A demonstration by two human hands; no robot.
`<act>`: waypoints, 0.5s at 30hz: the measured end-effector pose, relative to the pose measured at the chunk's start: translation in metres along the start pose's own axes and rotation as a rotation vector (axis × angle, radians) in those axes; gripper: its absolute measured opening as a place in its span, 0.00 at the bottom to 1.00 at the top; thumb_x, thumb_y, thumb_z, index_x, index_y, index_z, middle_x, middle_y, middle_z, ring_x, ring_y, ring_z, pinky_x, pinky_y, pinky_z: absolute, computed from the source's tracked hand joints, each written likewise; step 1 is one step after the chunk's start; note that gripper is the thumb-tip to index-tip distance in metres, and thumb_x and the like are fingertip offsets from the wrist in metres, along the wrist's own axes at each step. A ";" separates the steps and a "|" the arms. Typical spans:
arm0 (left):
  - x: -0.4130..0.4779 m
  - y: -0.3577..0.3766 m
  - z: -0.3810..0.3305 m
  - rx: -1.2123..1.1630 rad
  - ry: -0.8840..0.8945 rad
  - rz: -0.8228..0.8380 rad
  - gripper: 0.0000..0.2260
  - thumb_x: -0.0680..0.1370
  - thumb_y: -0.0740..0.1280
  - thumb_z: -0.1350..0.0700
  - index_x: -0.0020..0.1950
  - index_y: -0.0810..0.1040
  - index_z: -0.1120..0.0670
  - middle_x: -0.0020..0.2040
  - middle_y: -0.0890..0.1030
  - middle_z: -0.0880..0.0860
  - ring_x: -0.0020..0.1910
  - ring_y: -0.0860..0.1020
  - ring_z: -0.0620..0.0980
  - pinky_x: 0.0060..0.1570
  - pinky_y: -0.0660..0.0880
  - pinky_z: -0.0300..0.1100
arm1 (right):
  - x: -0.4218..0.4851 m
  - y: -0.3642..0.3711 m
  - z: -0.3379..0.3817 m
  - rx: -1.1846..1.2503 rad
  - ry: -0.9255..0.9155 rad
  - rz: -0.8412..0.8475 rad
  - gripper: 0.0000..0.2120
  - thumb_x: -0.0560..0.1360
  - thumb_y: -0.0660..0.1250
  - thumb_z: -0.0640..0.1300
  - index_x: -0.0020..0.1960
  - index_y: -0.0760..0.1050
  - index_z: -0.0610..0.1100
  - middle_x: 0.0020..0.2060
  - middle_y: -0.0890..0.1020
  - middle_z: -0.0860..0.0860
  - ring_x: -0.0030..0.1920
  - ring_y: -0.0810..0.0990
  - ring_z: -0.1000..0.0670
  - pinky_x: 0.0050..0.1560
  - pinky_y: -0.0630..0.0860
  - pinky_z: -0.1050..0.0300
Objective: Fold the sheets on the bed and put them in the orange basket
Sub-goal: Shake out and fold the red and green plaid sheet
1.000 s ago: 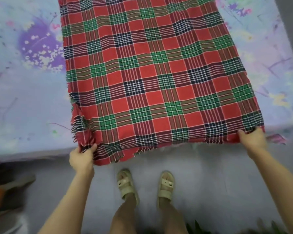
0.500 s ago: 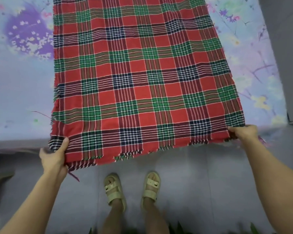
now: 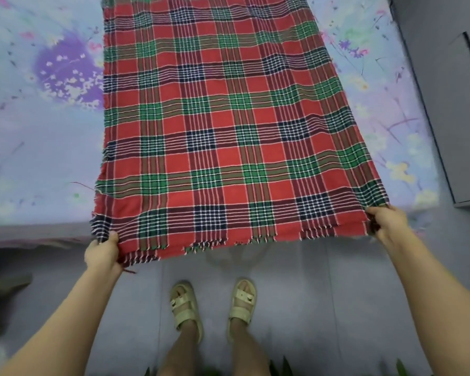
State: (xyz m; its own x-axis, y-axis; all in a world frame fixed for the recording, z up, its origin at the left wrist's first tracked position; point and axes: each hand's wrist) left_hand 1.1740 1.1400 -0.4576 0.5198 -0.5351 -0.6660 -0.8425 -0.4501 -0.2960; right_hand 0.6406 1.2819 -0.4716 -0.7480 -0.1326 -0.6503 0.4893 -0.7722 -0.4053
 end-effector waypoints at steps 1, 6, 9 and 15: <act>-0.005 -0.002 -0.004 0.004 0.009 -0.028 0.08 0.79 0.64 0.61 0.58 0.74 0.61 0.53 0.78 0.55 0.52 0.77 0.56 0.59 0.73 0.56 | -0.009 -0.001 0.004 0.006 -0.005 -0.035 0.12 0.73 0.65 0.28 0.37 0.70 0.43 0.30 0.80 0.47 0.23 0.77 0.52 0.22 0.77 0.59; -0.023 -0.038 -0.049 0.020 0.006 -0.099 0.17 0.76 0.66 0.66 0.64 0.71 0.65 0.61 0.76 0.61 0.57 0.77 0.60 0.57 0.74 0.57 | -0.043 -0.020 0.026 0.003 -0.086 -0.181 0.07 0.67 0.65 0.32 0.38 0.71 0.42 0.51 0.80 0.45 0.44 0.80 0.43 0.31 0.79 0.51; 0.007 -0.082 -0.058 -0.030 -0.069 -0.075 0.21 0.70 0.66 0.71 0.63 0.72 0.62 0.60 0.78 0.57 0.50 0.80 0.58 0.43 0.78 0.57 | -0.088 -0.041 0.033 -0.044 -0.048 -0.132 0.11 0.74 0.63 0.35 0.55 0.74 0.43 0.48 0.76 0.47 0.46 0.75 0.47 0.44 0.76 0.53; -0.107 -0.143 -0.086 0.093 -0.280 0.073 0.08 0.81 0.55 0.62 0.48 0.73 0.59 0.24 0.79 0.53 0.14 0.73 0.48 0.18 0.75 0.48 | -0.145 -0.093 -0.005 -0.282 0.017 -0.275 0.14 0.71 0.67 0.37 0.56 0.76 0.34 0.53 0.80 0.35 0.51 0.80 0.39 0.48 0.74 0.46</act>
State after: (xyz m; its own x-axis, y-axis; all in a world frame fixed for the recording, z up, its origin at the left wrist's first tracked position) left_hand 1.2514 1.2000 -0.2850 0.4088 -0.3400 -0.8469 -0.8925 -0.3429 -0.2931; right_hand 0.7057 1.3764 -0.3426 -0.8617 0.0675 -0.5028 0.3776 -0.5765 -0.7246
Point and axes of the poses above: each hand's wrist, its own x-axis towards the middle knuckle, its own y-axis out of the palm, z = x × y
